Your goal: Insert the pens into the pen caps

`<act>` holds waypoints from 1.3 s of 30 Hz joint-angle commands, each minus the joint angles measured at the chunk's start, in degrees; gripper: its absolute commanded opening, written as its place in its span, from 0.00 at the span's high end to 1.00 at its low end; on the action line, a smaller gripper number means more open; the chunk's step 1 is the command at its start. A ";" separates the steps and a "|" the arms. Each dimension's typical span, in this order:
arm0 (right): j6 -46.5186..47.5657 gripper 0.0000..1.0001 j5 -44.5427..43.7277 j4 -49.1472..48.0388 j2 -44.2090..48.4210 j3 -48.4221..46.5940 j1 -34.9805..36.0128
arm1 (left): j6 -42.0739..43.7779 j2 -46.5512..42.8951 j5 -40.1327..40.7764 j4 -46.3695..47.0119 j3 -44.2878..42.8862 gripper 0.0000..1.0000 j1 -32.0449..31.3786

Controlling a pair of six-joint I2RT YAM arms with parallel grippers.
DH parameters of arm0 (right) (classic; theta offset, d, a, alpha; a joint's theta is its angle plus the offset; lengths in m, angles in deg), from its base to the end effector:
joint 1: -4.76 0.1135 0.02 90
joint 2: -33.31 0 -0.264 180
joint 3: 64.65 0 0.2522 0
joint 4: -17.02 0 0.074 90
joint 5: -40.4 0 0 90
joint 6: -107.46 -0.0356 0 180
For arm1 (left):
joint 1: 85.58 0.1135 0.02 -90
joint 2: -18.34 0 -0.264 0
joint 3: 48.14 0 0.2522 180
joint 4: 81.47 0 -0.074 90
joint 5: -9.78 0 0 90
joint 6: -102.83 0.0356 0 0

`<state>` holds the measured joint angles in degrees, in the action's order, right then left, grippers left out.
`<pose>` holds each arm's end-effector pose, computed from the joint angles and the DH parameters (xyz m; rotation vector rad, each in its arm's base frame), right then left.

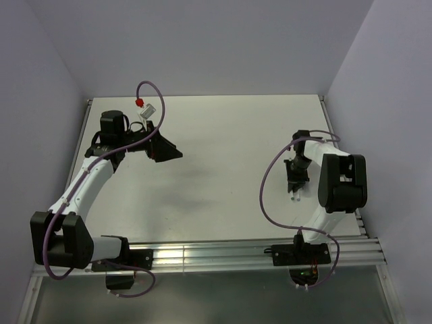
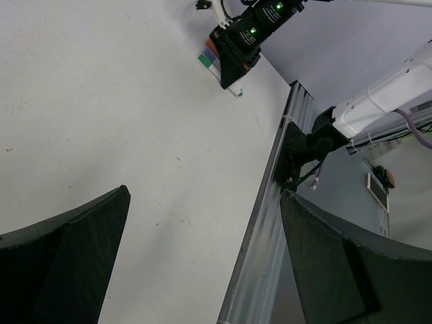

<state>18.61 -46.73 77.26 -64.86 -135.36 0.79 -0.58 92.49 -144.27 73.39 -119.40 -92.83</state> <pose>0.2851 -0.0180 0.1491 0.0747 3.0975 0.0748 0.2726 -0.0669 0.3127 0.6056 1.9200 -1.3626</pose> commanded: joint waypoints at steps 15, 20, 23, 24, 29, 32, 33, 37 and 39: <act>-0.88 0.63 -2.26 -0.07 -4.05 -1.85 -0.52 | 0.84 -0.23 -2.57 1.18 -0.16 0.01 1.09; -0.53 0.63 -0.15 -0.07 -1.68 -1.41 -0.34 | 0.40 -0.50 -2.57 1.97 0.54 0.00 1.18; -0.71 0.63 0.55 0.37 1.31 -0.71 0.10 | -1.26 -1.02 -0.29 1.80 0.46 0.01 1.18; -0.53 0.62 1.25 0.54 2.88 -0.80 0.19 | -1.36 -1.29 0.06 1.54 0.37 0.01 1.18; -0.27 0.62 2.31 2.91 8.34 -2.55 0.97 | -1.36 -1.90 1.21 0.48 0.02 0.01 1.18; 0.52 0.62 2.40 5.36 11.85 -5.45 1.50 | -0.66 -2.34 2.35 -0.48 -0.51 0.00 1.18; 0.78 0.61 2.40 5.90 13.51 -6.41 1.59 | -0.22 -2.52 2.61 -1.36 -0.69 0.01 1.18; 2.28 0.58 5.20 6.96 18.18 -13.51 2.73 | 1.63 -2.52 5.07 -4.87 -2.52 0.01 1.18; 2.81 0.47 6.61 6.61 19.59 -16.34 3.70 | 3.47 -1.47 5.52 -7.24 -3.67 0.01 1.18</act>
<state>19.70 -42.86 83.34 -49.24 -145.90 3.09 -0.27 91.77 -140.23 69.61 -119.57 -91.87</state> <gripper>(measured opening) 0.497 0.995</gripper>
